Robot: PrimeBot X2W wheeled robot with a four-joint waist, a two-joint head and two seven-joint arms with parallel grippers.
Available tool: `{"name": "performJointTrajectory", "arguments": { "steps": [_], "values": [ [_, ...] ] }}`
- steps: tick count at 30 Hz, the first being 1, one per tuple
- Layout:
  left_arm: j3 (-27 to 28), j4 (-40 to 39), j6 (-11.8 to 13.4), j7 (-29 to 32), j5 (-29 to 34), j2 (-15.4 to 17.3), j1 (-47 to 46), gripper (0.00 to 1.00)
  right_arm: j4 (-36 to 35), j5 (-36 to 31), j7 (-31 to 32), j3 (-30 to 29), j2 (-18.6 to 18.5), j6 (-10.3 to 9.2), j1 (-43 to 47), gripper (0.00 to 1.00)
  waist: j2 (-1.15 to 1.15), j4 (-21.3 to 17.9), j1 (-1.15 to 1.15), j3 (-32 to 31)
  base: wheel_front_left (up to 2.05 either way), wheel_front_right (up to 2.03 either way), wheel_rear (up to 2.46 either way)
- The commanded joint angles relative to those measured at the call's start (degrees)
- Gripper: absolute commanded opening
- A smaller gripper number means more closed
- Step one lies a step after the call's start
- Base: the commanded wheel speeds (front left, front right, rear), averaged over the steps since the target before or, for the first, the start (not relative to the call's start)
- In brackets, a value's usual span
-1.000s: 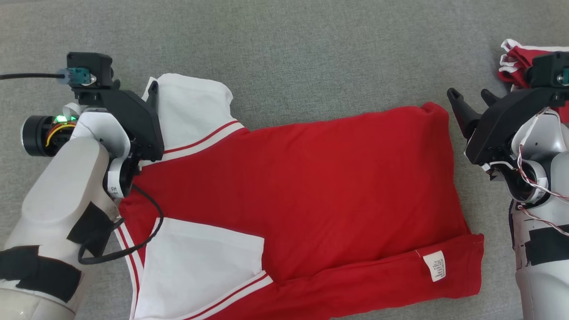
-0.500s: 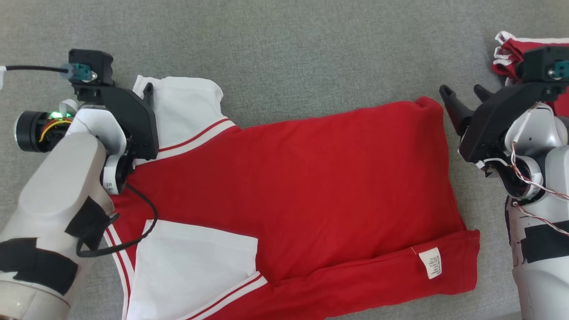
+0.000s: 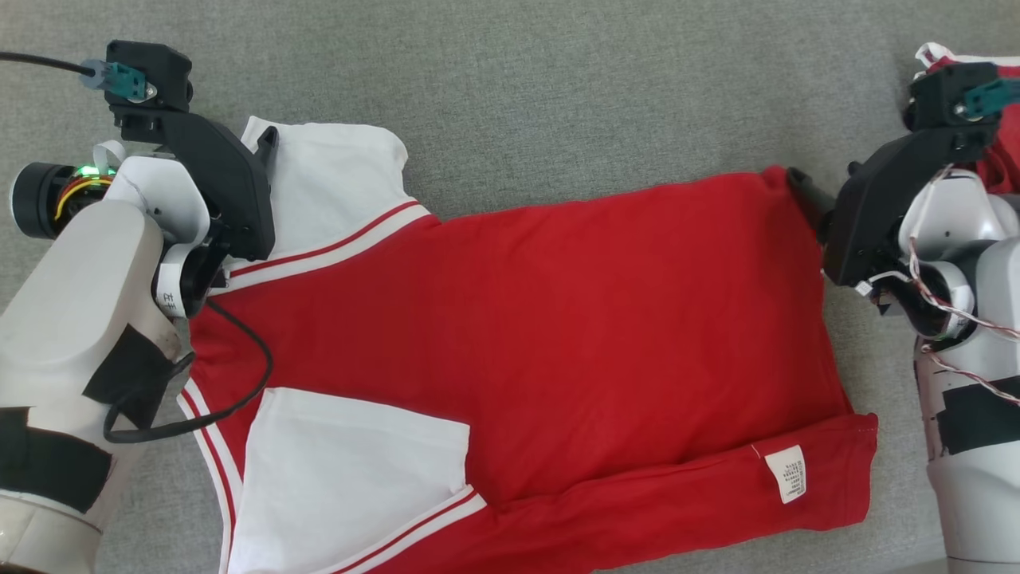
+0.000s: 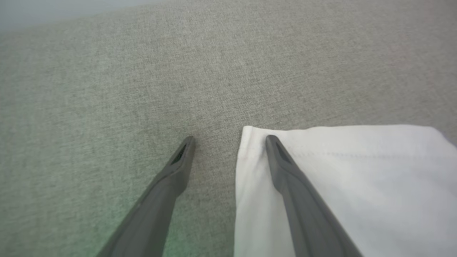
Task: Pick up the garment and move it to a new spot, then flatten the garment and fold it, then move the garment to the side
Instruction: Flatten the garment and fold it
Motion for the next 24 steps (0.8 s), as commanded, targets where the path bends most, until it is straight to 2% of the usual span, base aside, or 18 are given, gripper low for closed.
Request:
{"name": "performJointTrajectory", "arguments": {
  "steps": [1, 7, 12, 13, 14, 15, 17, 20, 24],
  "values": [
    [-1.07, 0.78, -0.2, 1.74, -0.3, 0.1, 2.77, 1.0, 0.37, 0.52, 0.26, 0.55, 0.39, -0.16, -0.07, 1.0, 0.0, 0.19, 0.01, 0.13, 0.0, 0.0, 0.0],
    [-1.15, -1.75, 0.86, 2.51, -0.42, 0.71, 3.65, 1.0, 2.85, -0.71, -1.77, 2.81, -0.17, -0.16, -0.88, 1.0, 0.0, 0.64, 0.01, 0.84, 0.0, 0.0, 0.0],
    [-1.66, -2.54, 0.72, 3.37, -0.87, 0.35, 4.7, 1.0, 5.46, -1.18, -2.88, 4.16, -0.05, -0.16, -1.42, 1.0, 0.0, 0.94, 0.01, 1.32, 0.0, 0.0, 0.0],
    [-1.85, -2.67, 0.45, 3.66, -1.13, 0.09, 5.16, 1.0, 6.14, -1.25, -2.97, 4.62, -0.14, -0.16, -1.51, 0.85, 0.0, 1.0, 0.01, 1.37, 0.0, 0.0, 0.0],
    [-2.01, -2.8, 0.34, 4.18, -1.5, -0.34, 5.64, 0.95, 6.66, -1.21, -3.11, 4.87, -0.17, -0.16, -1.61, 0.45, 0.0, 1.06, 0.01, 1.39, 0.0, 0.0, 0.0],
    [-2.27, -2.98, 0.07, 4.62, -1.78, -0.67, 6.0, 0.76, 7.16, -1.04, -3.19, 5.08, -0.22, -0.16, -1.72, 0.37, 0.0, 1.11, 0.01, 1.4, 0.0, 0.0, 0.0],
    [-2.58, -3.37, -0.26, 5.04, -2.33, -1.6, 6.81, 0.51, 7.89, -0.69, -2.97, 5.33, -0.33, -0.16, -1.88, 0.36, 0.0, 1.14, 0.01, 1.31, 0.0, 0.0, 0.0],
    [-2.86, -3.85, -0.56, 5.38, -3.13, -2.53, 7.5, 0.49, 8.13, -0.25, -2.37, 5.79, -0.92, -0.16, -1.9, 0.37, 0.0, 1.07, 0.01, 1.06, 0.0, 0.0, 0.0],
    [-3.31, -3.98, -0.16, 5.69, -3.53, -3.81, 7.87, 0.46, 8.09, 0.07, -2.02, 6.11, -1.32, -0.16, -1.61, 0.27, 0.0, 0.71, 0.01, 0.83, 0.0, 0.0, 0.0]
  ]
}}
